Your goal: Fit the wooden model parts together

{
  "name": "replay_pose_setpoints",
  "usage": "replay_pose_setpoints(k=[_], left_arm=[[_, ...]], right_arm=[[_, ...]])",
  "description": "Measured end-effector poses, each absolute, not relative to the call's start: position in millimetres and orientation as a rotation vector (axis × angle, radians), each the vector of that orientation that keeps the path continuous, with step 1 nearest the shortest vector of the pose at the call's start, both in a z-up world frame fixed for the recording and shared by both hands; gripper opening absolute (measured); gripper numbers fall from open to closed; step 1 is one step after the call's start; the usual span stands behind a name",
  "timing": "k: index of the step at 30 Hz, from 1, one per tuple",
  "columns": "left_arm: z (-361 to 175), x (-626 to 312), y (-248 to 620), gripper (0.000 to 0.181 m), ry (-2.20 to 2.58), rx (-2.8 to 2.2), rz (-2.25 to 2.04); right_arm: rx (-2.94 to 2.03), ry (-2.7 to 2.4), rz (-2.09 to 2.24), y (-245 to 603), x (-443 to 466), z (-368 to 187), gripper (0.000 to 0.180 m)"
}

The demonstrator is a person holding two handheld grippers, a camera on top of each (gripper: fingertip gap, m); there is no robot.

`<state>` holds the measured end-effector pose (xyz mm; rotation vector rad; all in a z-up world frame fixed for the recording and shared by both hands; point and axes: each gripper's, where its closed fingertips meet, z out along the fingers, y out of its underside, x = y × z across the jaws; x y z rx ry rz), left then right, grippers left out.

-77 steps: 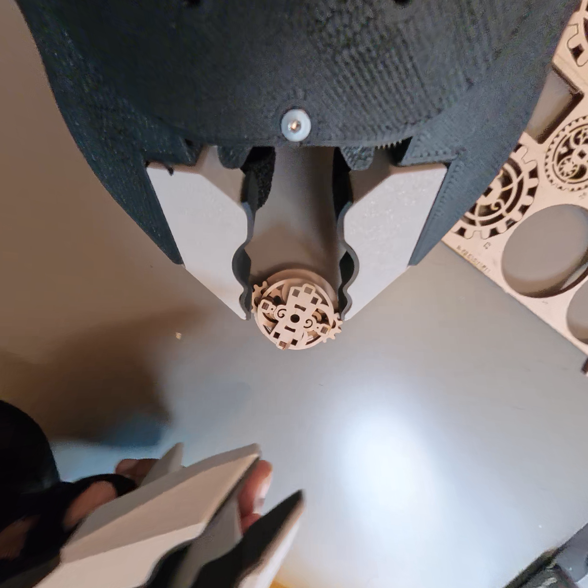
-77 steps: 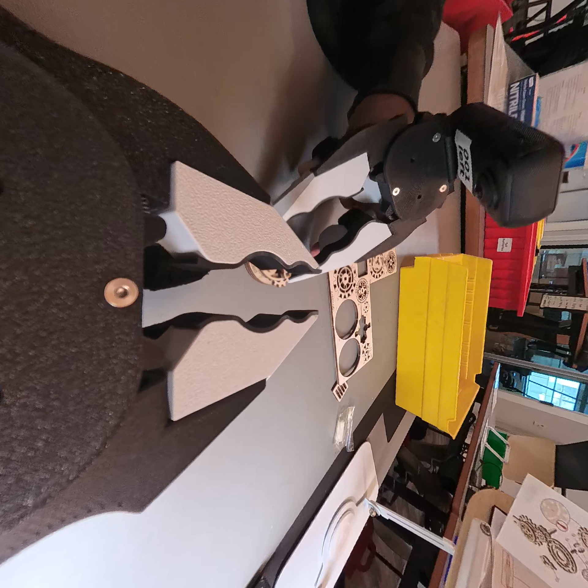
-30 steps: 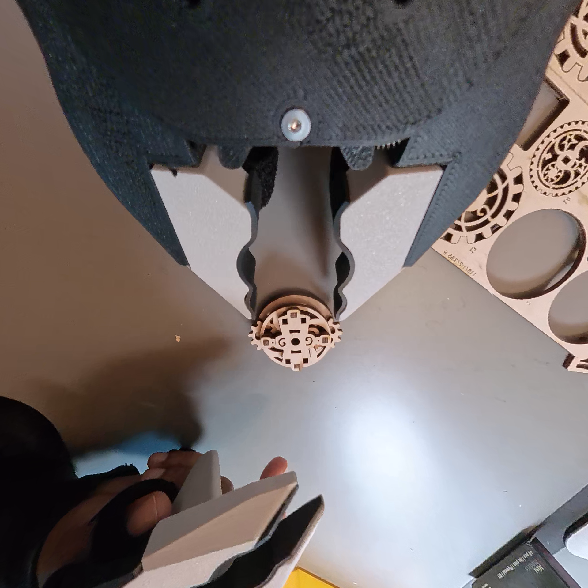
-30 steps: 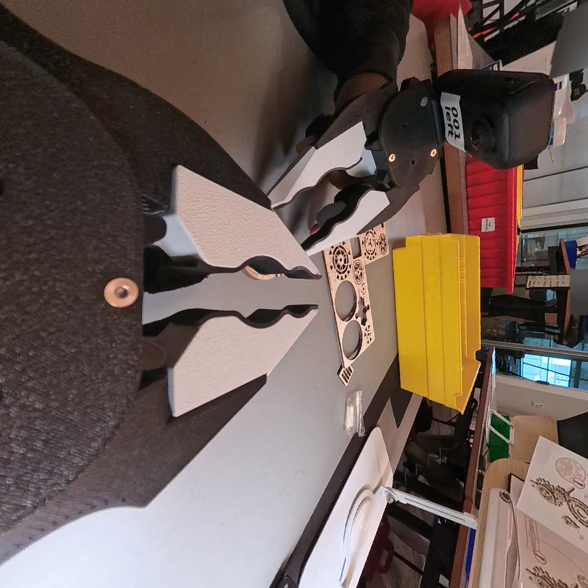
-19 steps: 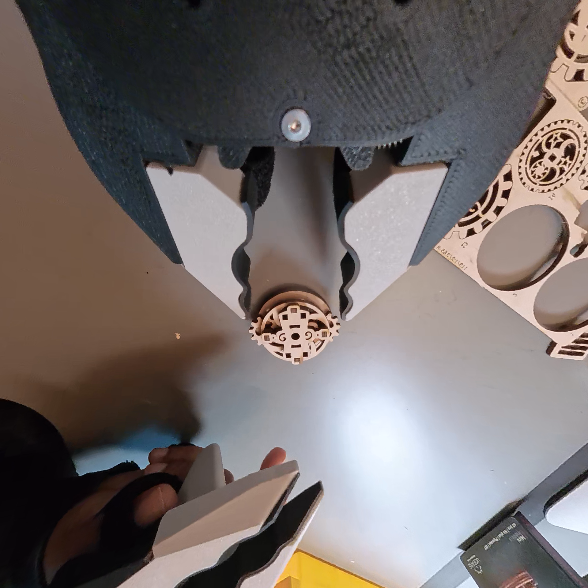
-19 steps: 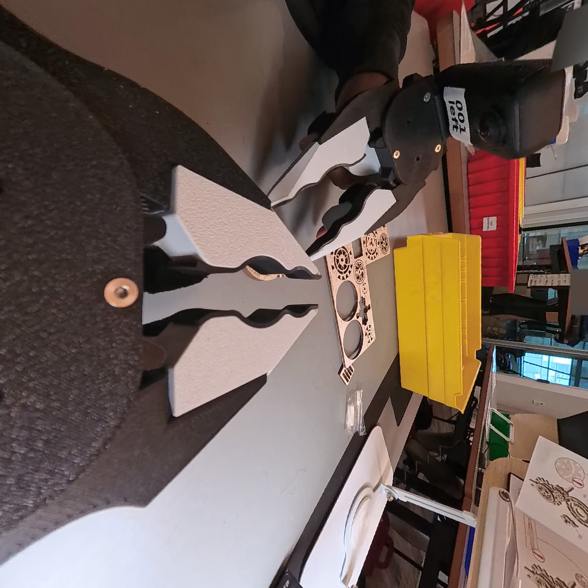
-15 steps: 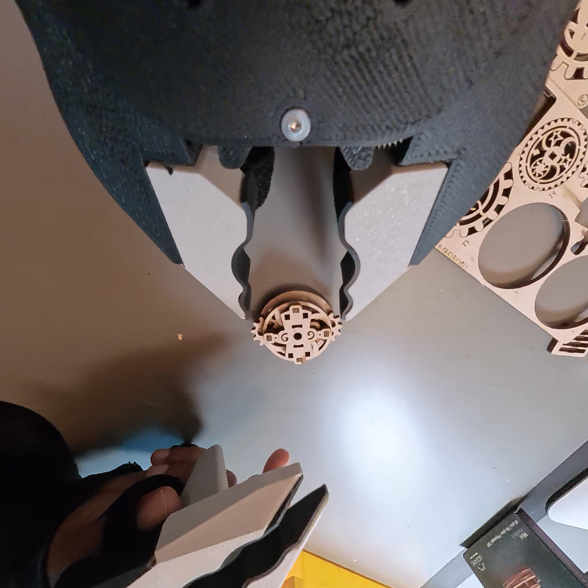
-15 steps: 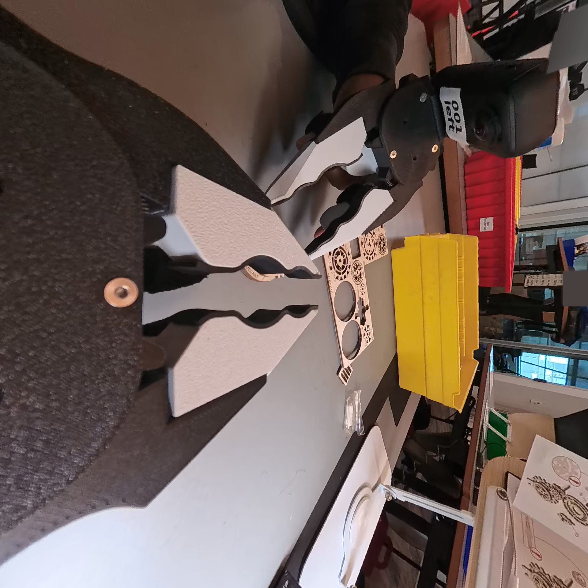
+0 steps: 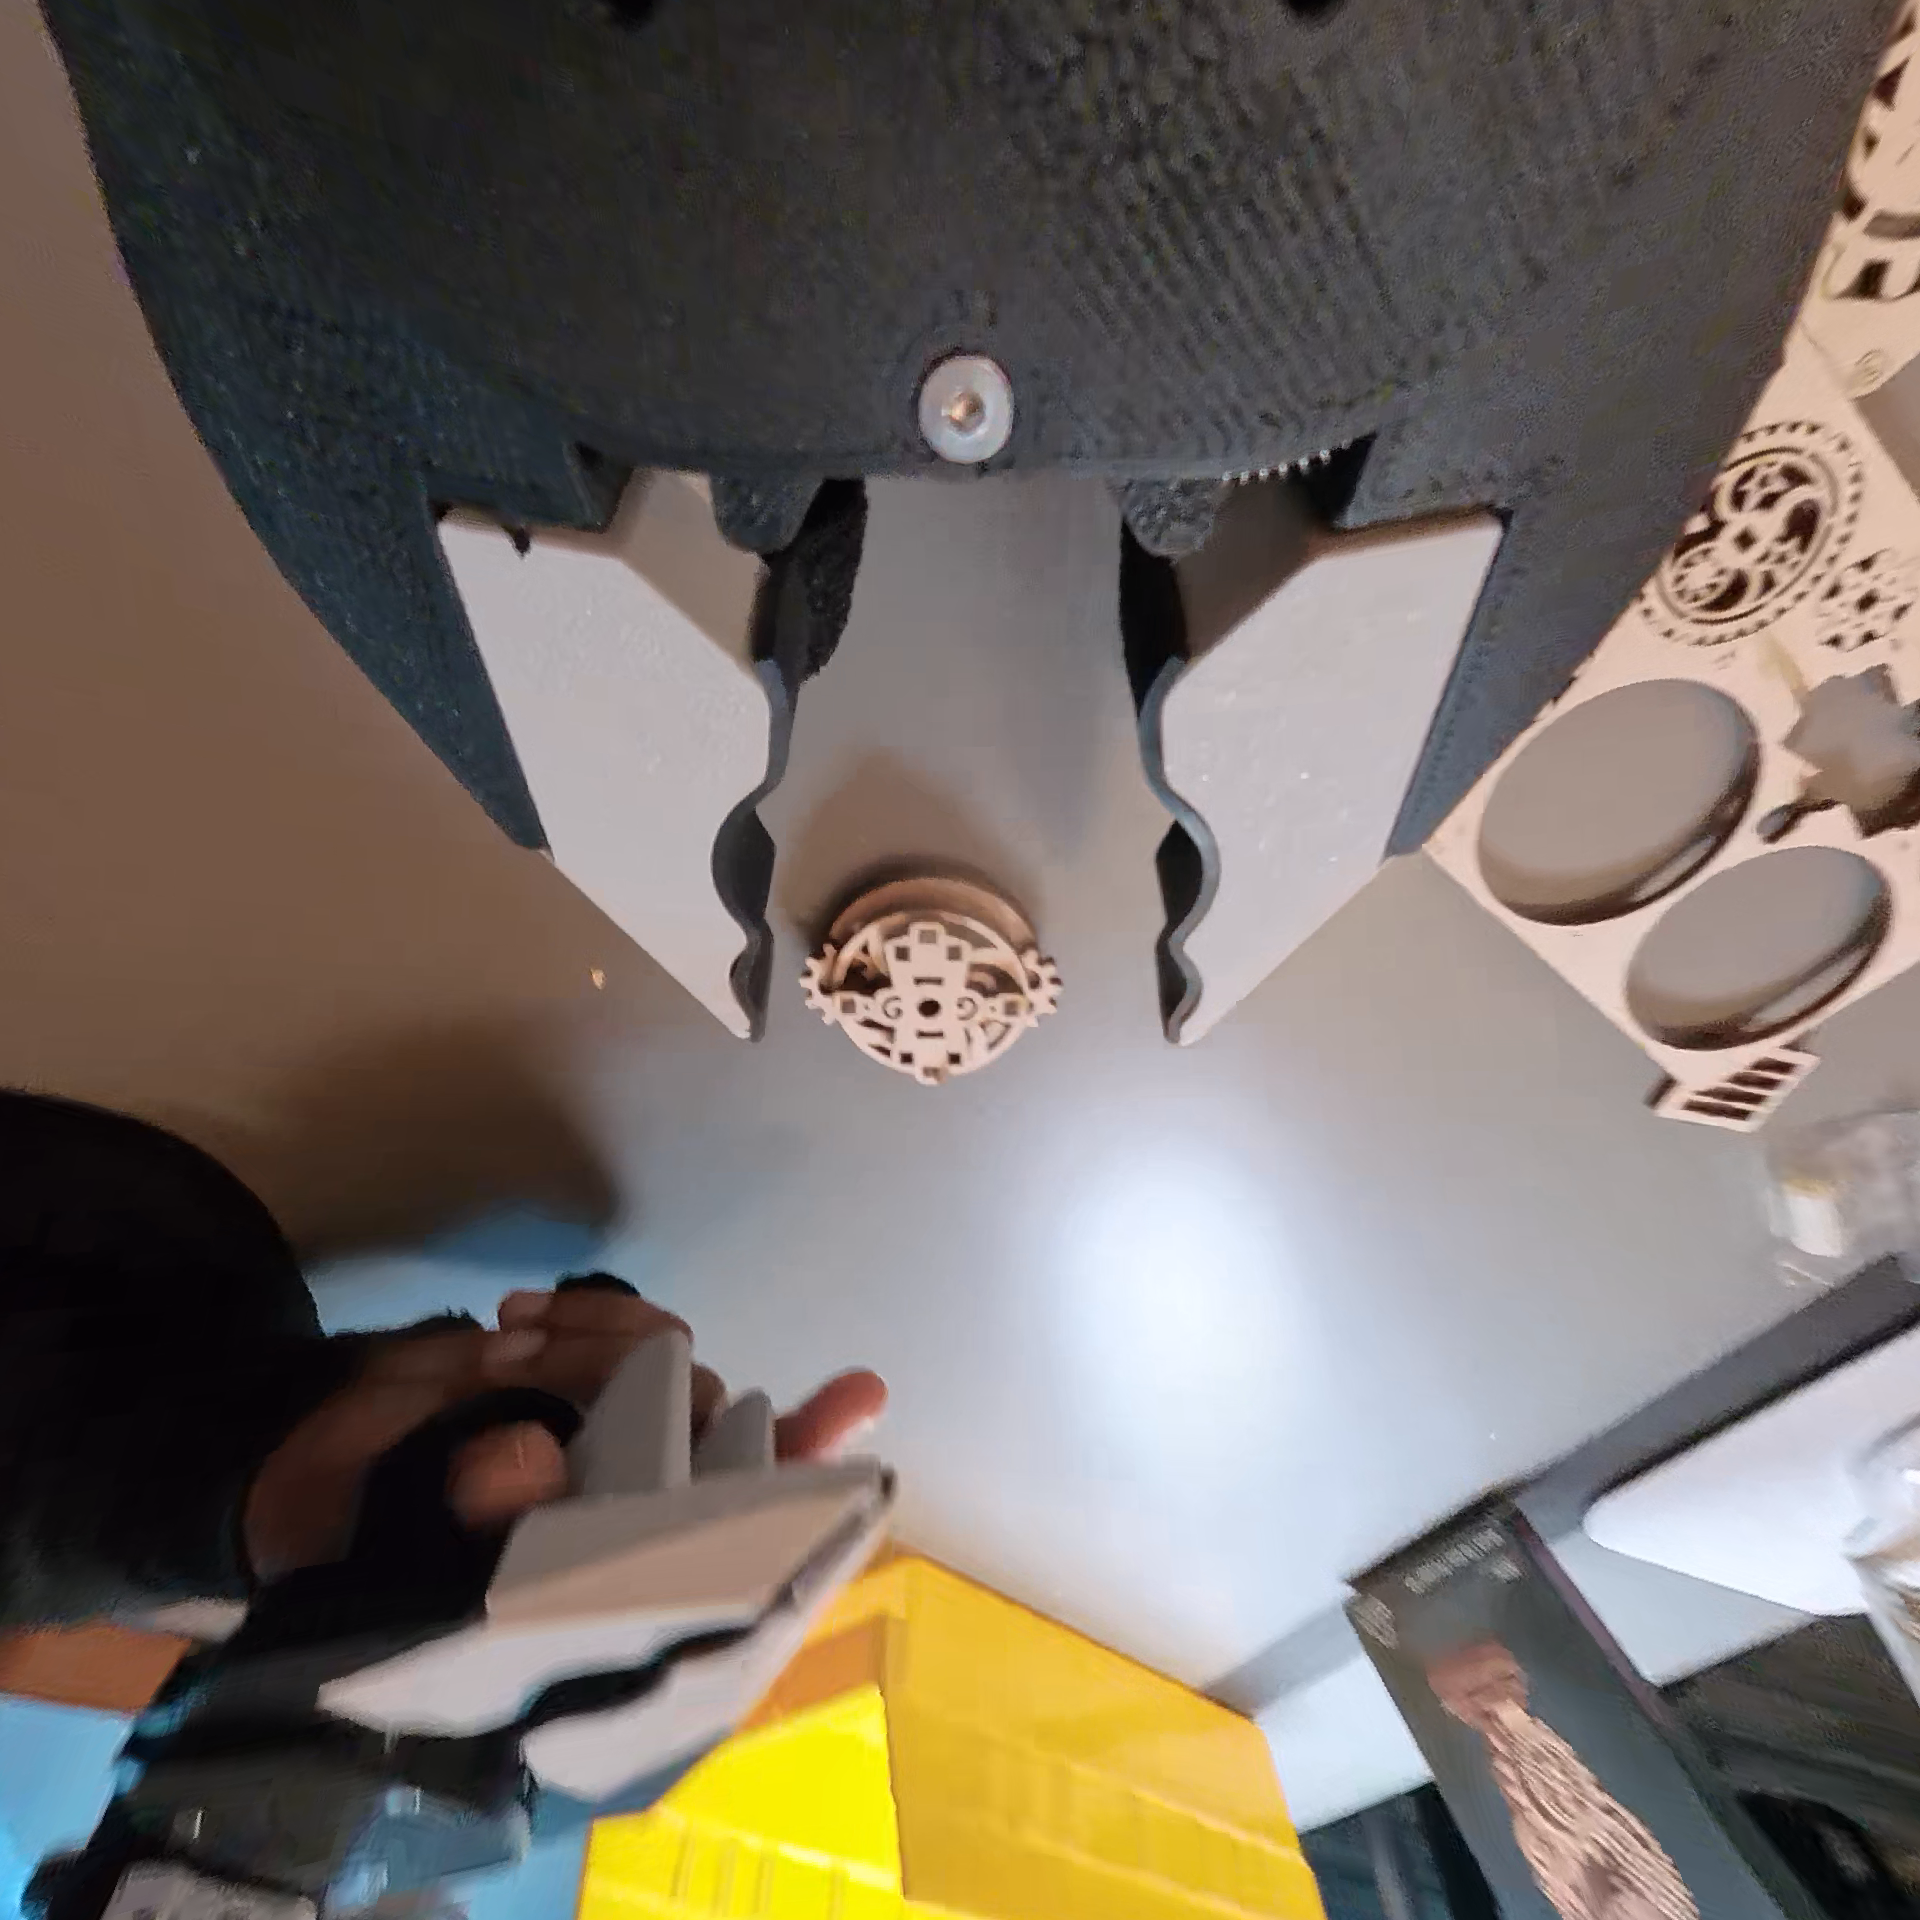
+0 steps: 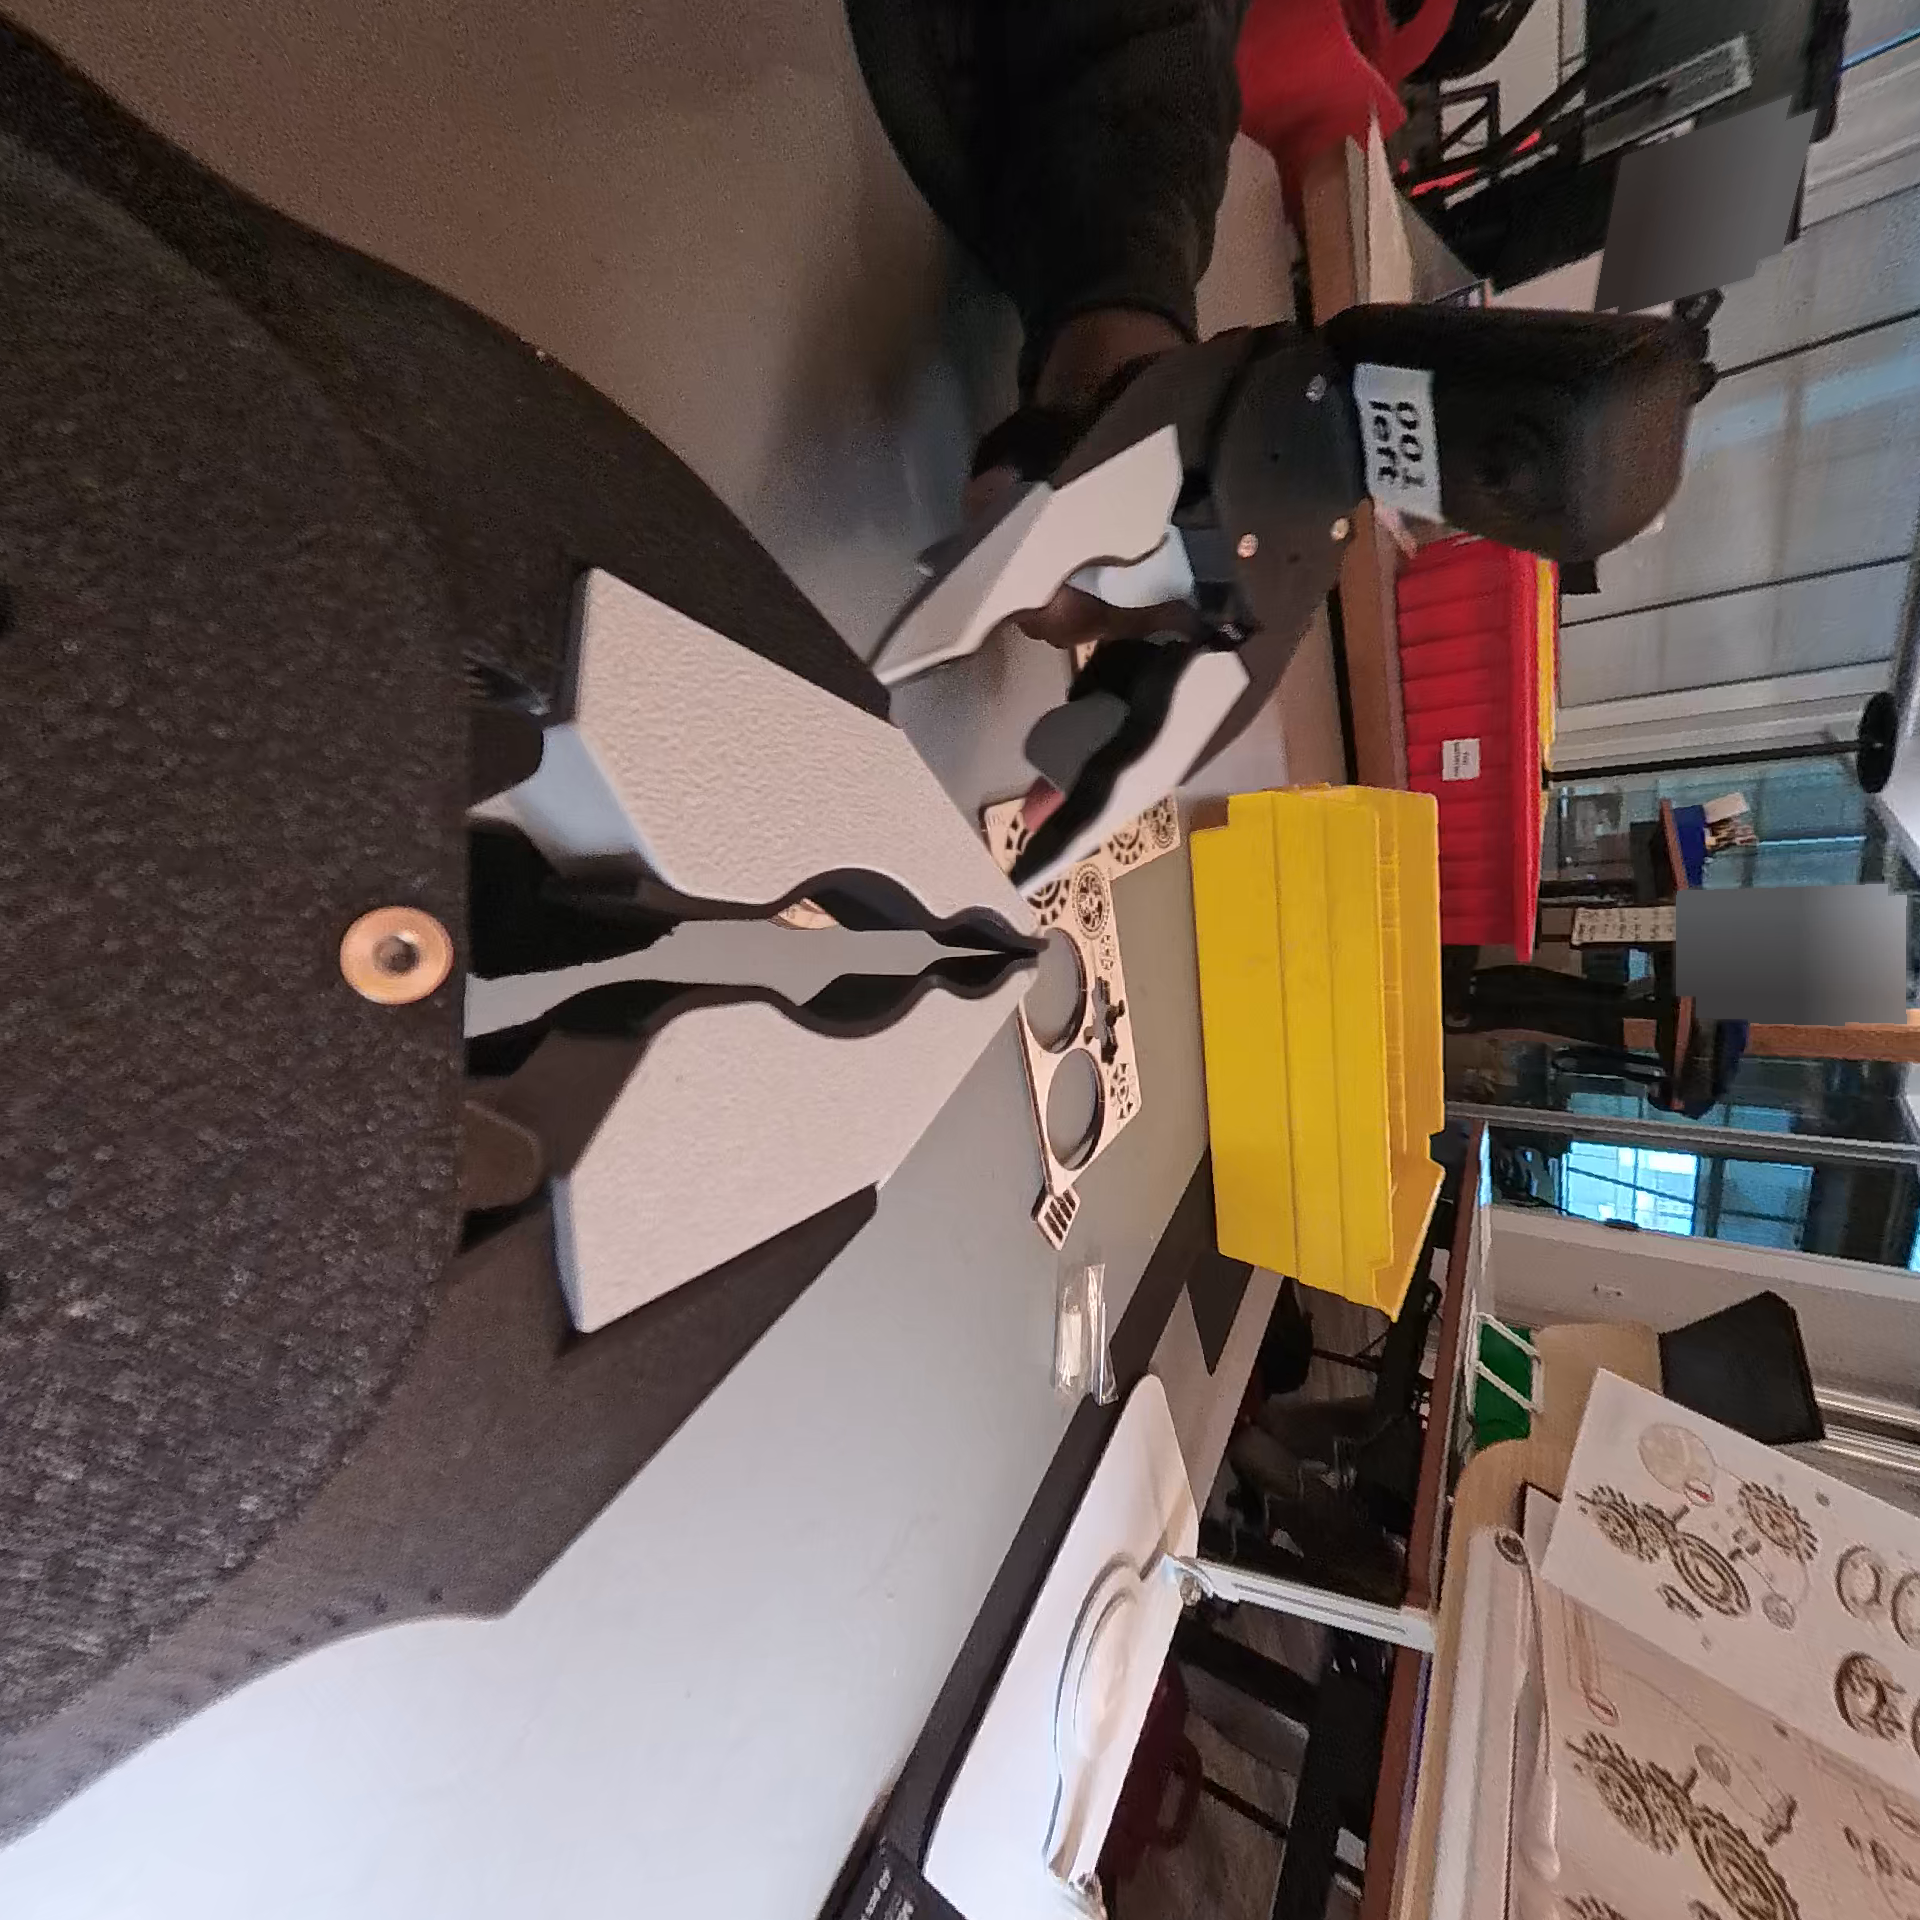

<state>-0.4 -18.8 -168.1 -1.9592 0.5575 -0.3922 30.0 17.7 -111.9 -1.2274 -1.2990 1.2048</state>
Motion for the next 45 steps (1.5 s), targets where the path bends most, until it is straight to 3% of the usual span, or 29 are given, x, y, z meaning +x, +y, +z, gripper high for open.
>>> replay_pose_setpoints(k=[6, 9, 11, 14, 19, 22, 29, 45], left_arm=[[-123, -23, -15, 0.061, 0.39, -1.745, -0.419], [-102, -37, -17, 0.052, 0.313, -1.638, -0.409], [-92, -47, -19, 0.037, 0.265, -1.586, -0.402], [-86, -59, -20, 0.0, 0.209, -1.553, -0.399], [-88, -69, -17, 0.0, 0.168, -1.561, -0.405], [-89, -71, -16, 0.0, 0.164, -1.565, -0.393], [-91, -71, -13, 0.0, 0.17, -1.567, -0.378], [-86, -69, -18, 0.014, 0.2, -1.552, -0.325]], right_arm=[[-1.204, -1.34, 1.139, 16, 29, -115, 0.002], [-1.219, -1.329, 1.116, 20, 28, -116, 0.019], [-1.249, -1.319, 1.126, 23, 27, -118, 0.032], [-1.271, -1.272, 1.129, 30, 27, -115, 0.044], [-1.293, -1.218, 1.134, 38, 28, -114, 0.044], [-1.286, -1.193, 1.179, 37, 28, -110, 0.025], [-1.276, -1.194, 1.155, 39, 32, -109, 0.0], [-1.268, -1.209, 1.111, 41, 30, -111, 0.001]])
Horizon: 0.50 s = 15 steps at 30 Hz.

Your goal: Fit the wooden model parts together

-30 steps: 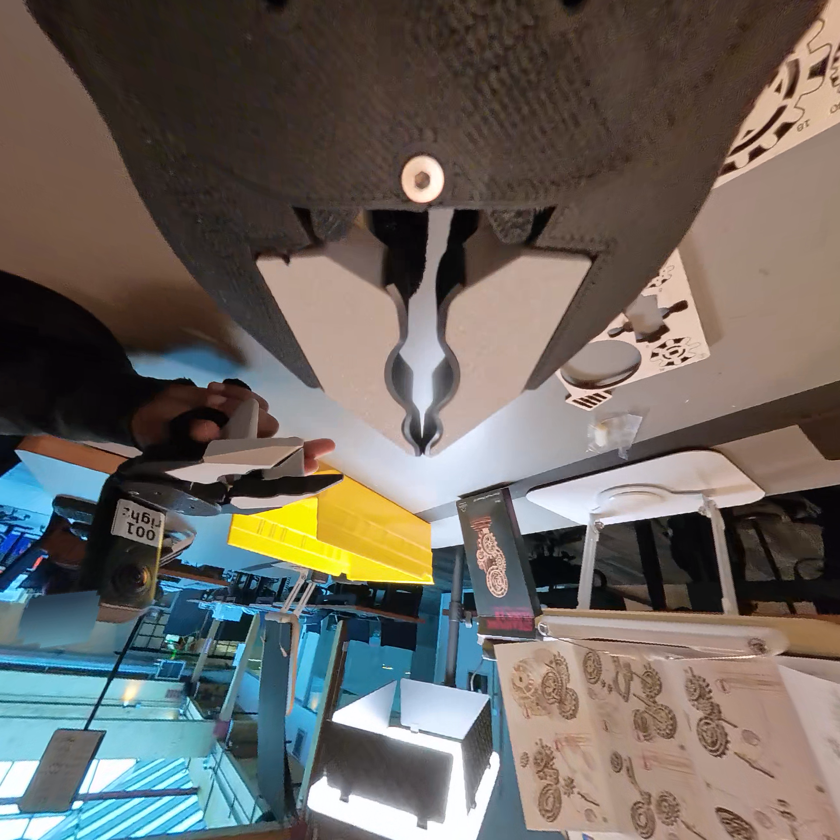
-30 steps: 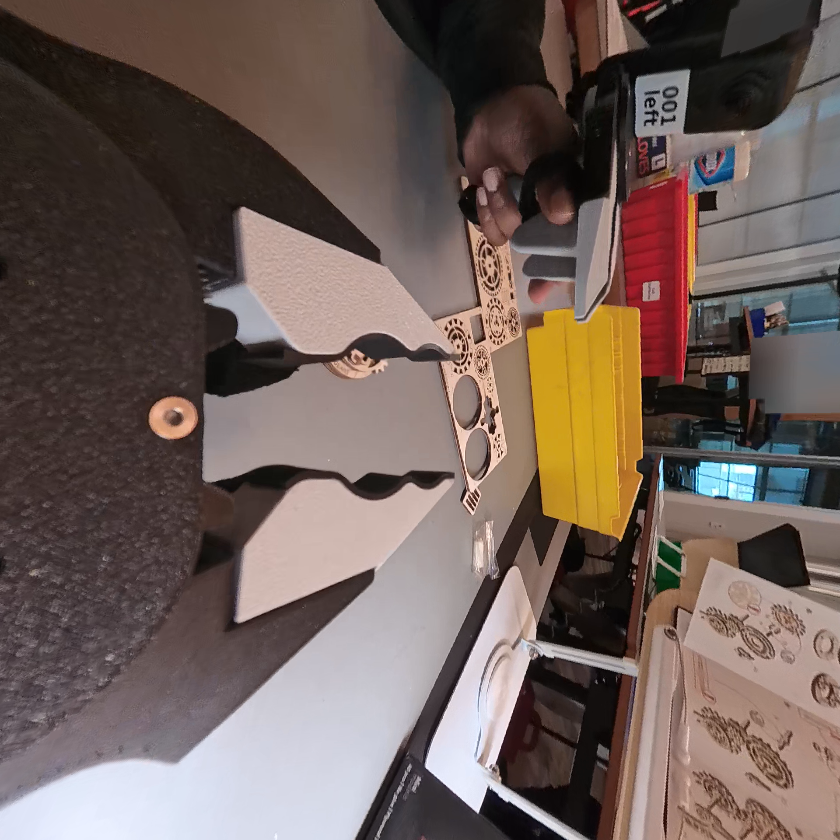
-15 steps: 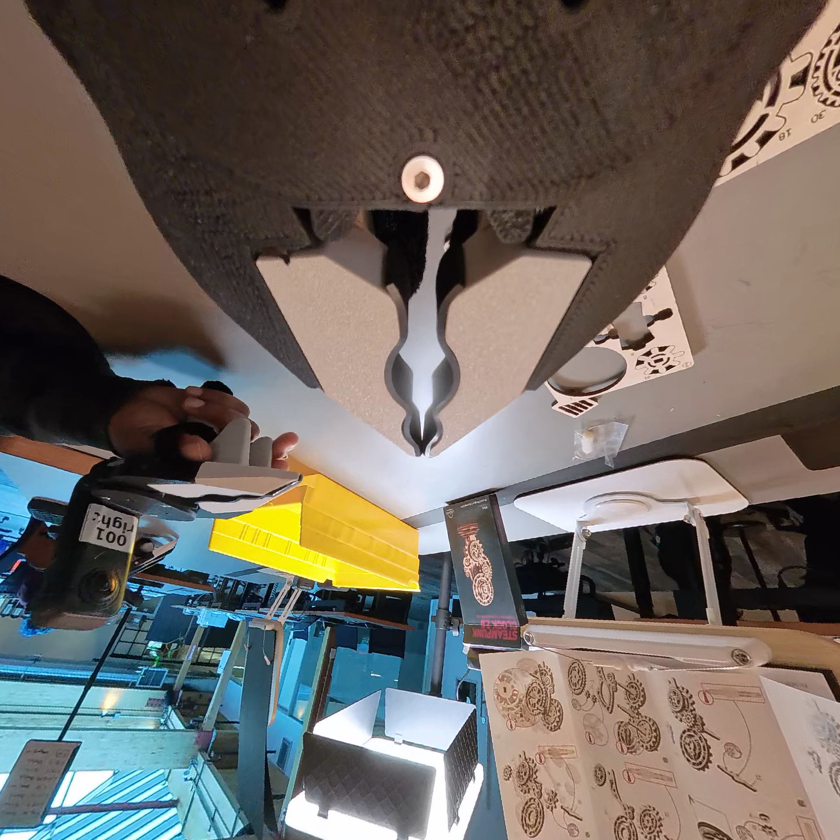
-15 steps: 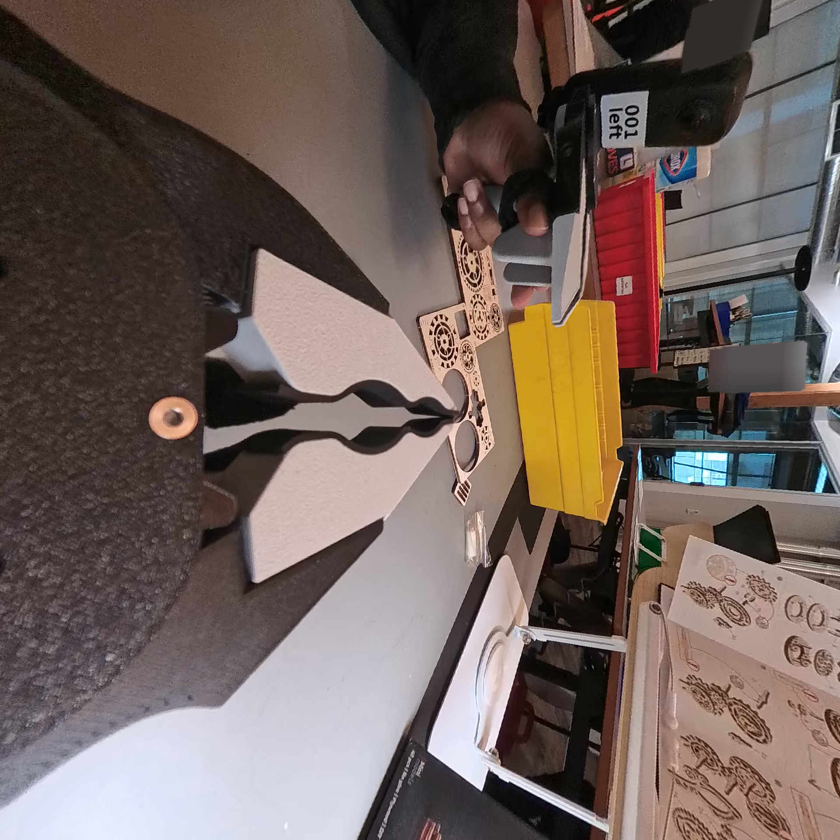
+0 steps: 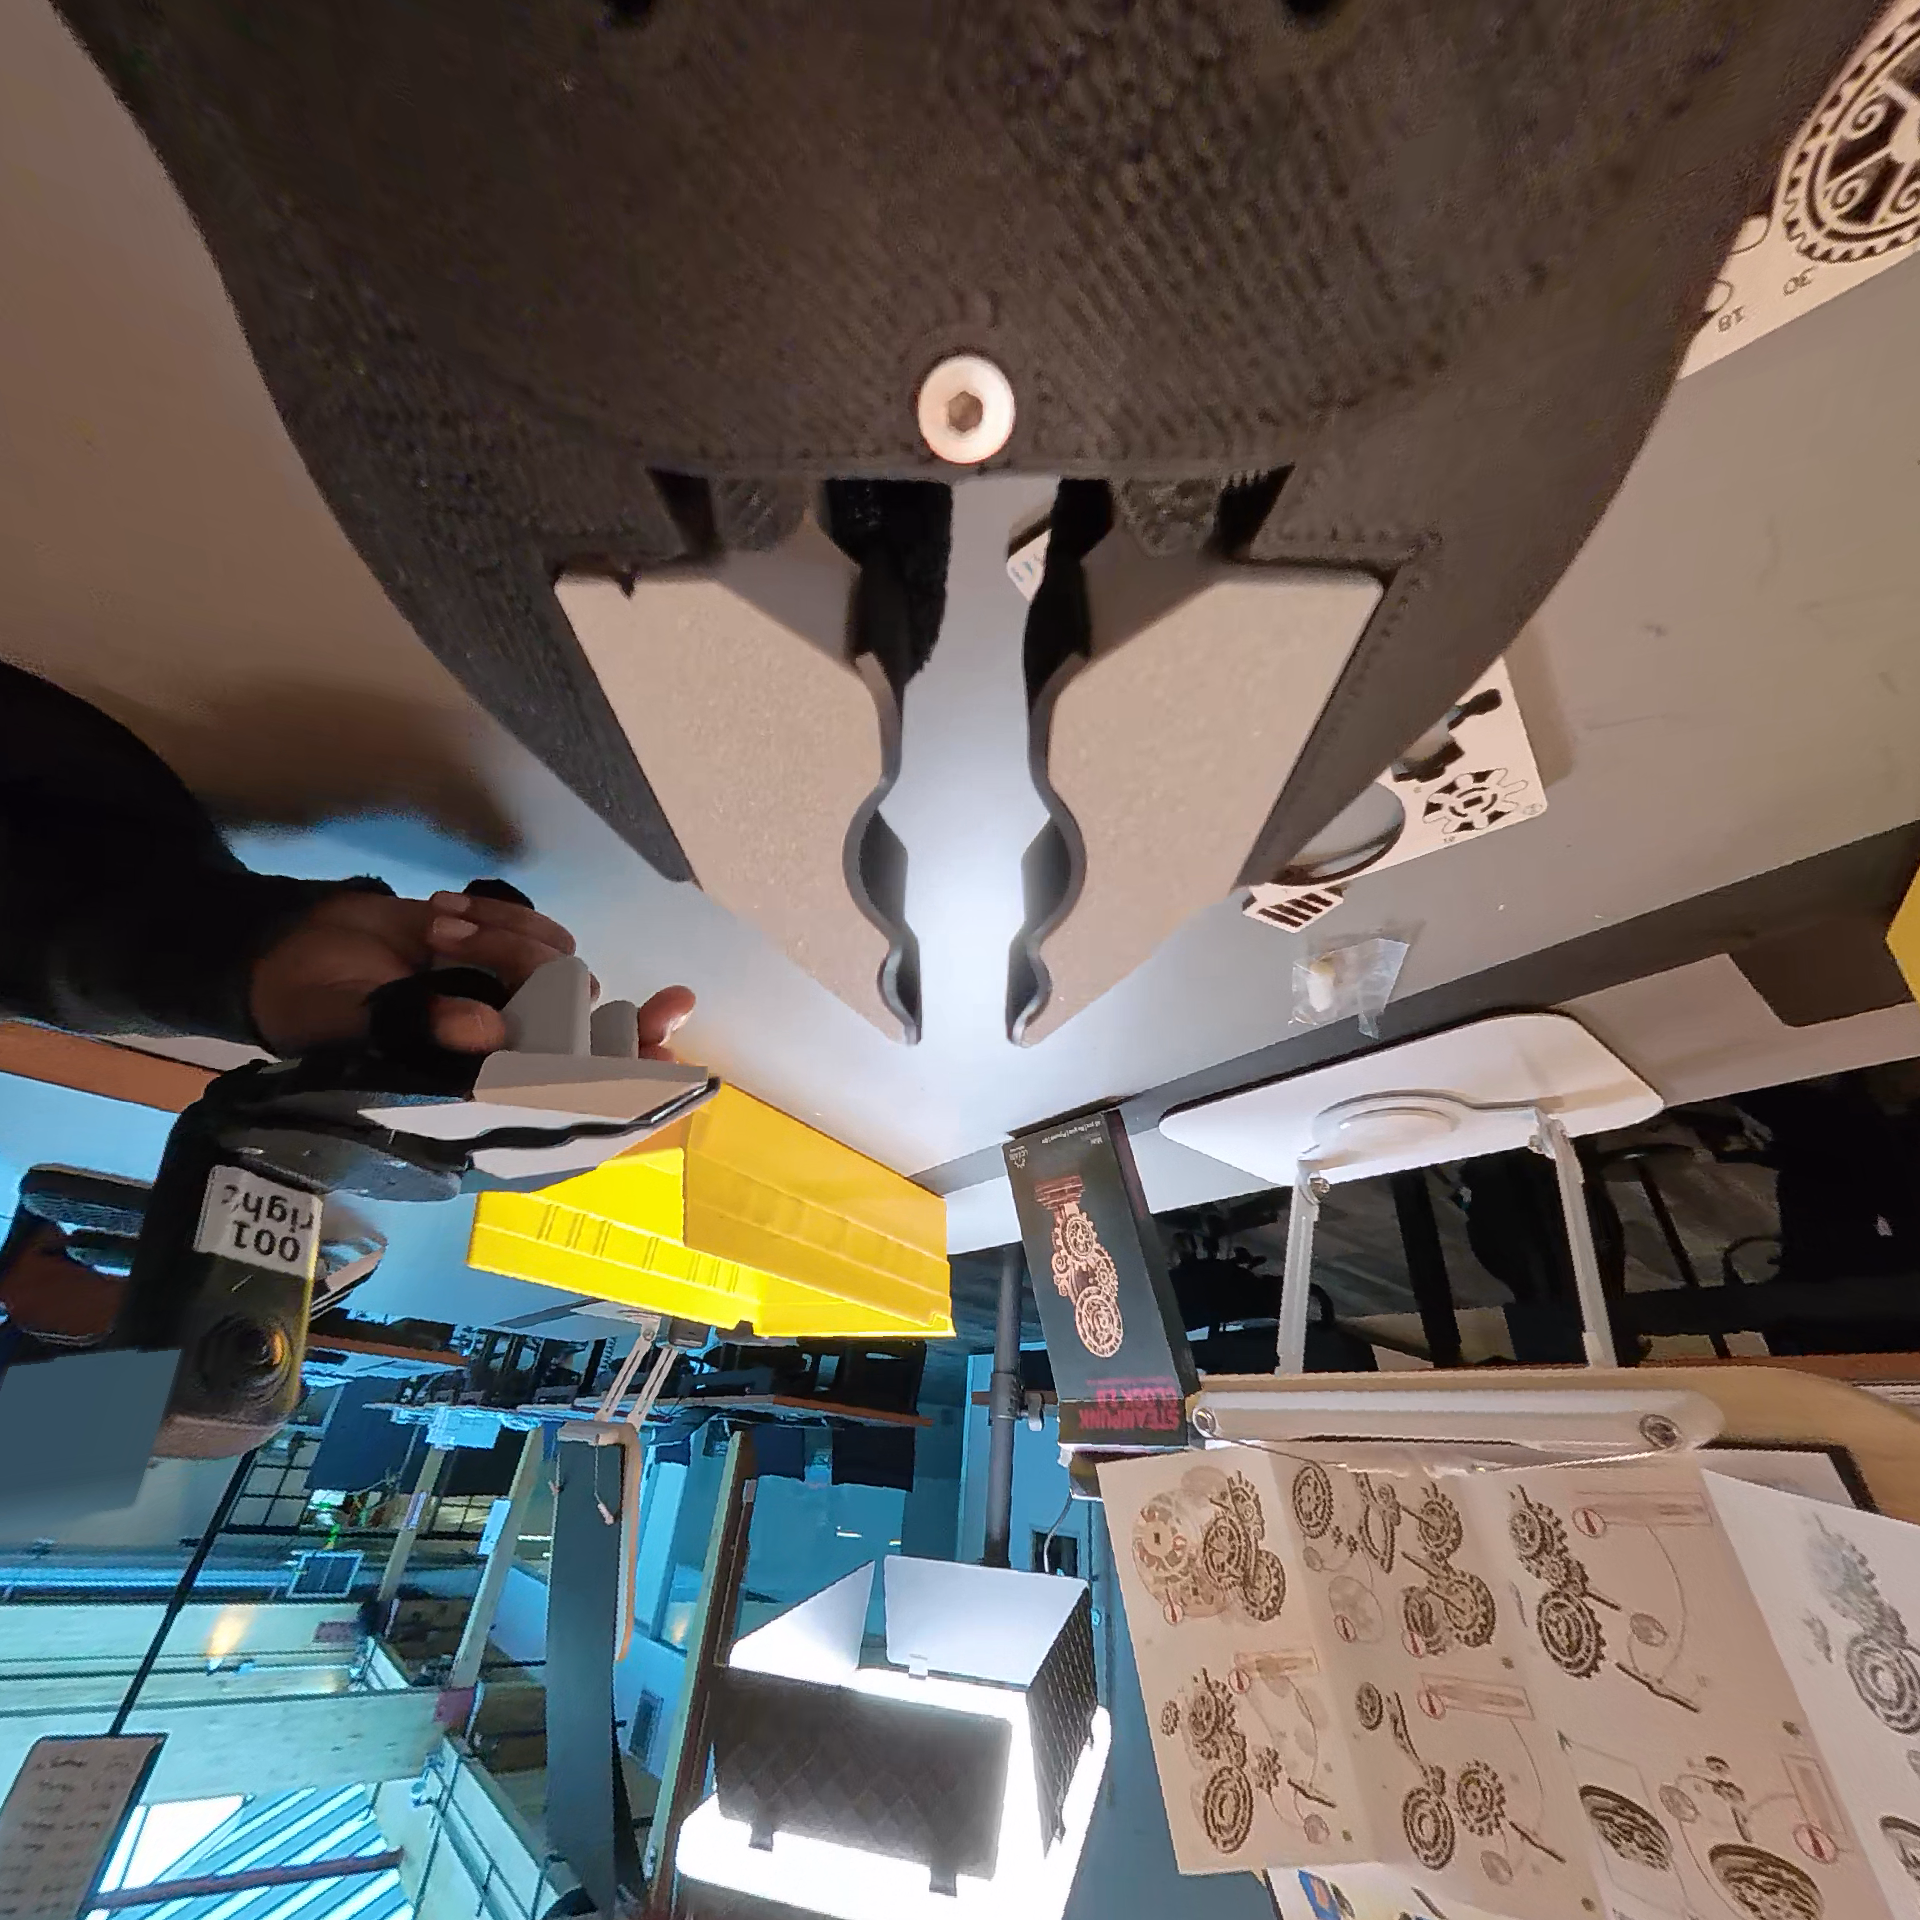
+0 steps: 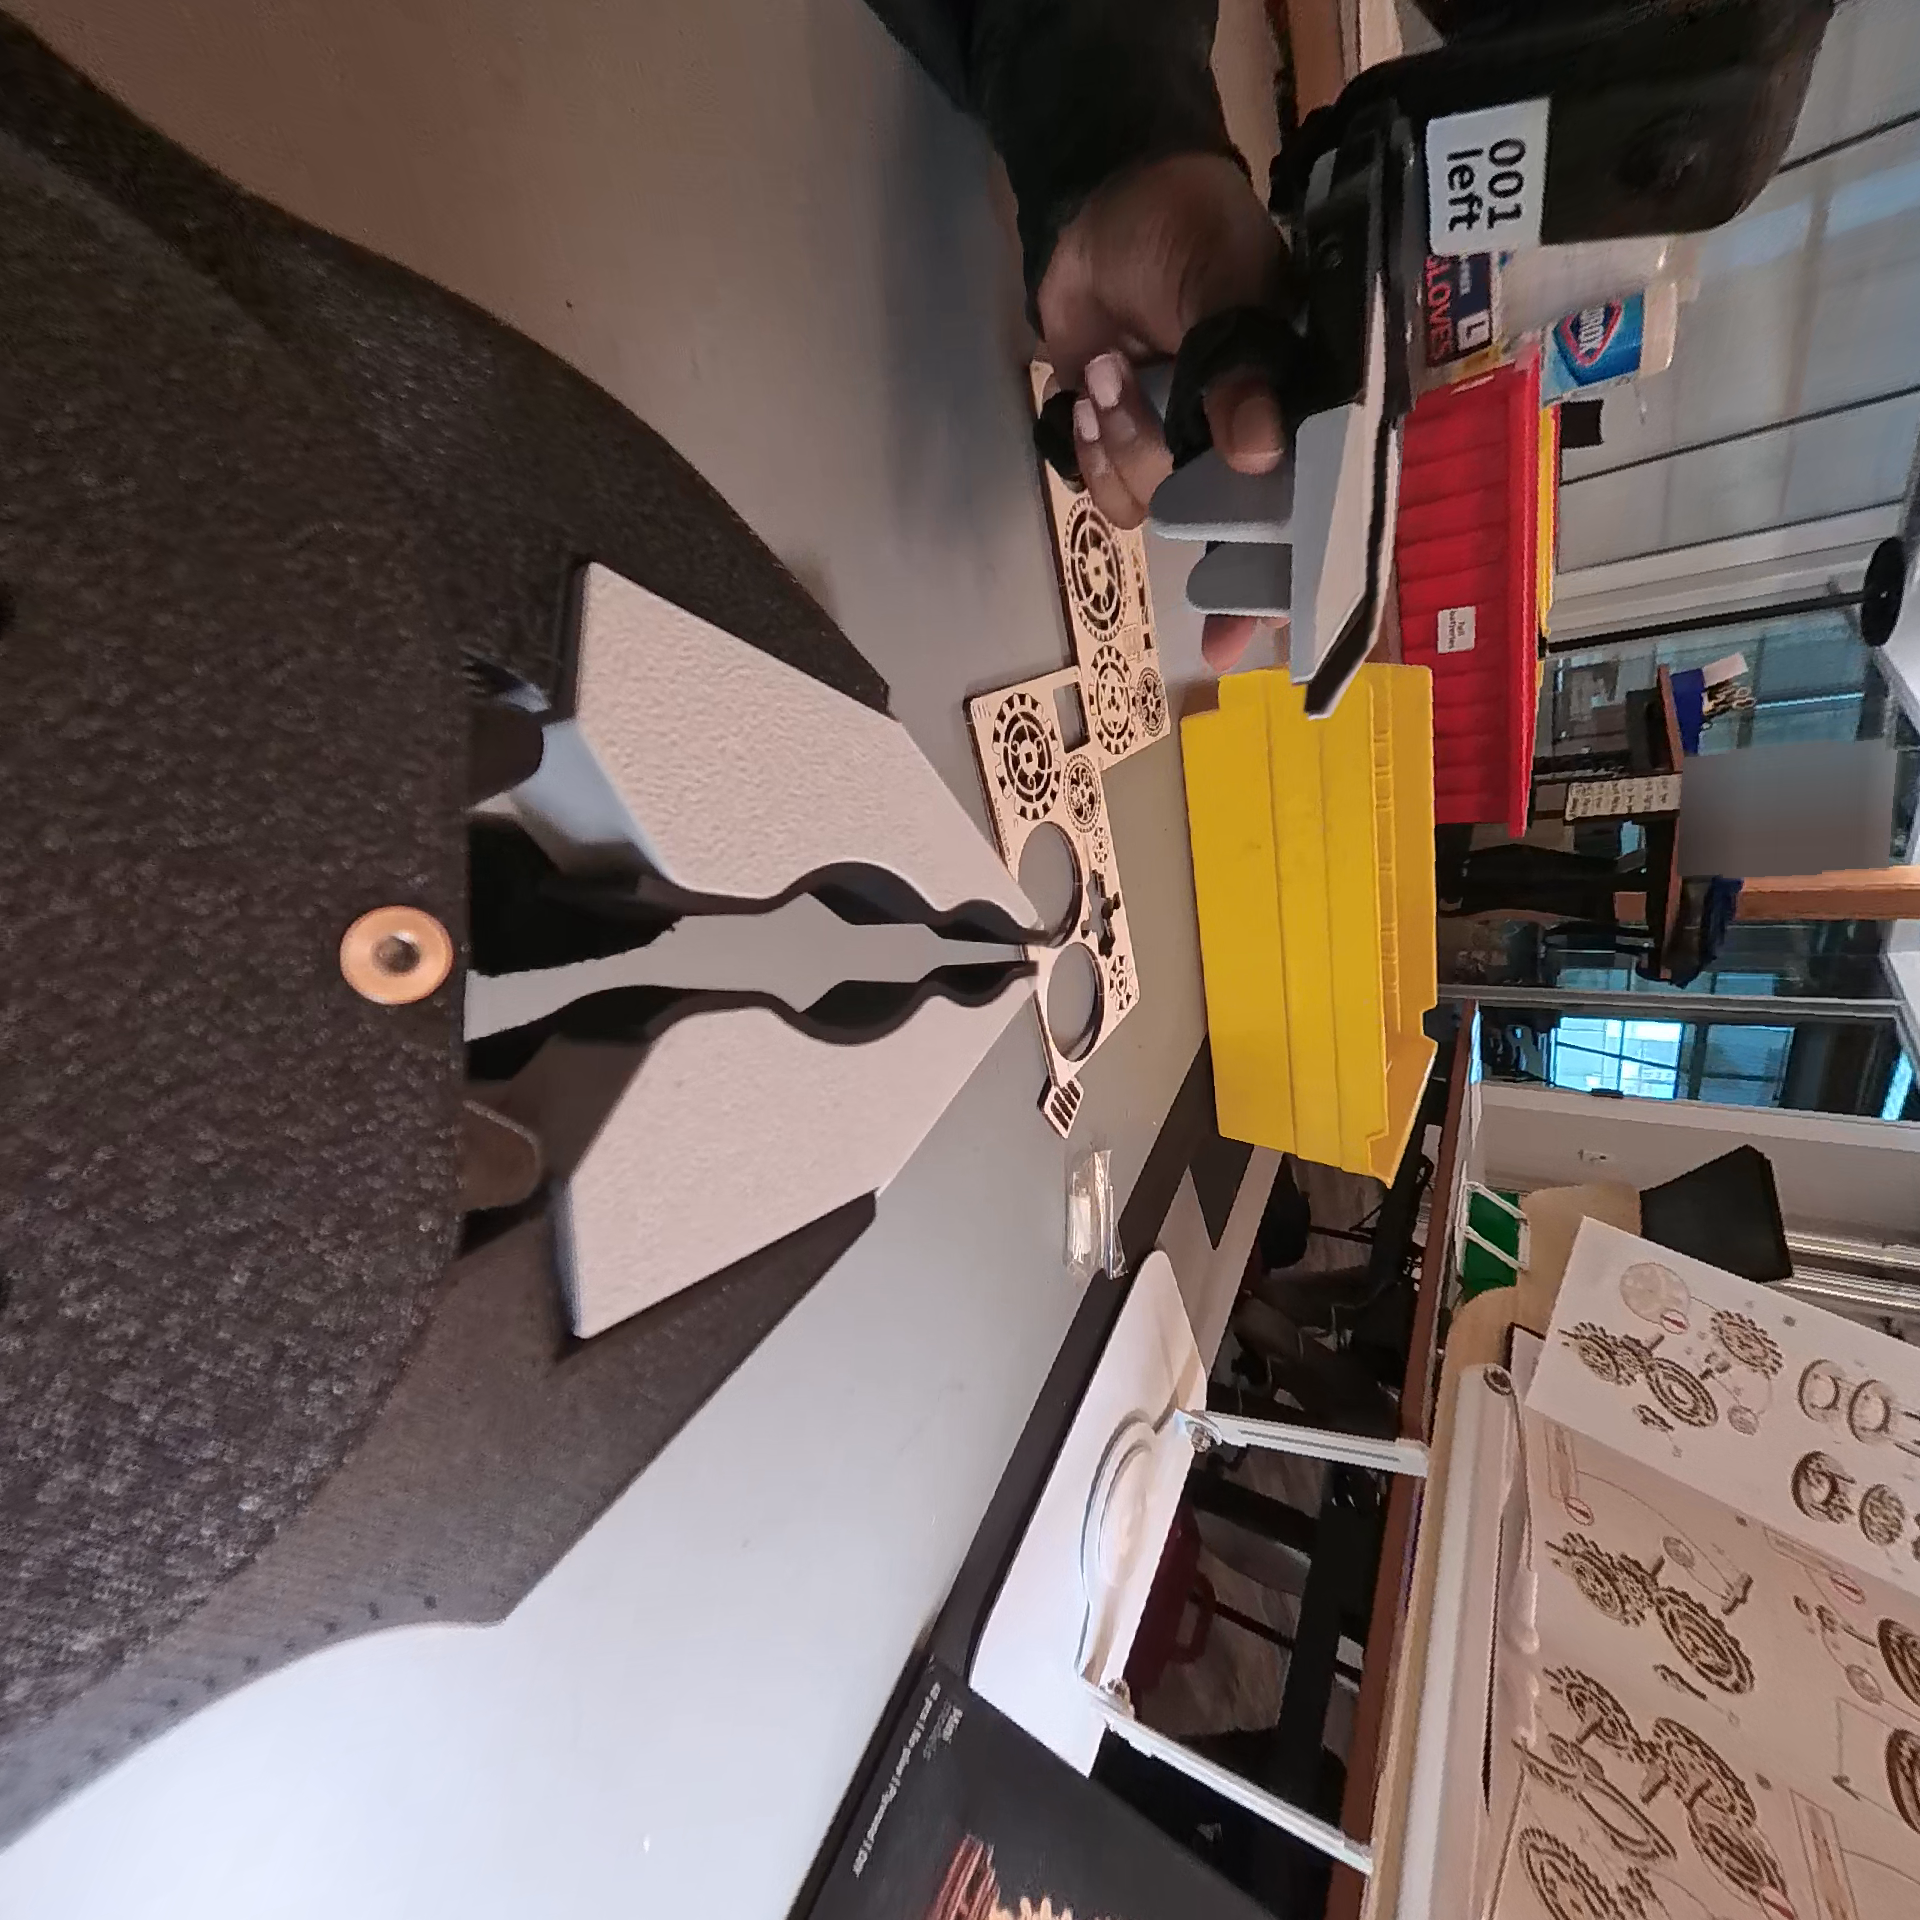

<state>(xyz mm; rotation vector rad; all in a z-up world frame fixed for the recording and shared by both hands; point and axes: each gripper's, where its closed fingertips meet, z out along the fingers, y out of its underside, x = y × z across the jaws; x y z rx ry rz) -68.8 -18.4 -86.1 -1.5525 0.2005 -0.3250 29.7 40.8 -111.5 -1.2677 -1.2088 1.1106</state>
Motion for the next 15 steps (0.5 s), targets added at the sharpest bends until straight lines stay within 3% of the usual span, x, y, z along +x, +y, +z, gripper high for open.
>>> replay_pose_setpoints(k=[9, 15], left_arm=[[-77, -70, -23, 0.018, 0.22, -1.507, -0.312], [-77, -80, -21, 0.031, 0.163, -1.518, -0.315]], right_arm=[[-1.245, -1.218, 1.094, 39, 25, -114, 0.003], [-1.236, -1.179, 1.096, 42, 26, -108, 0.009]])
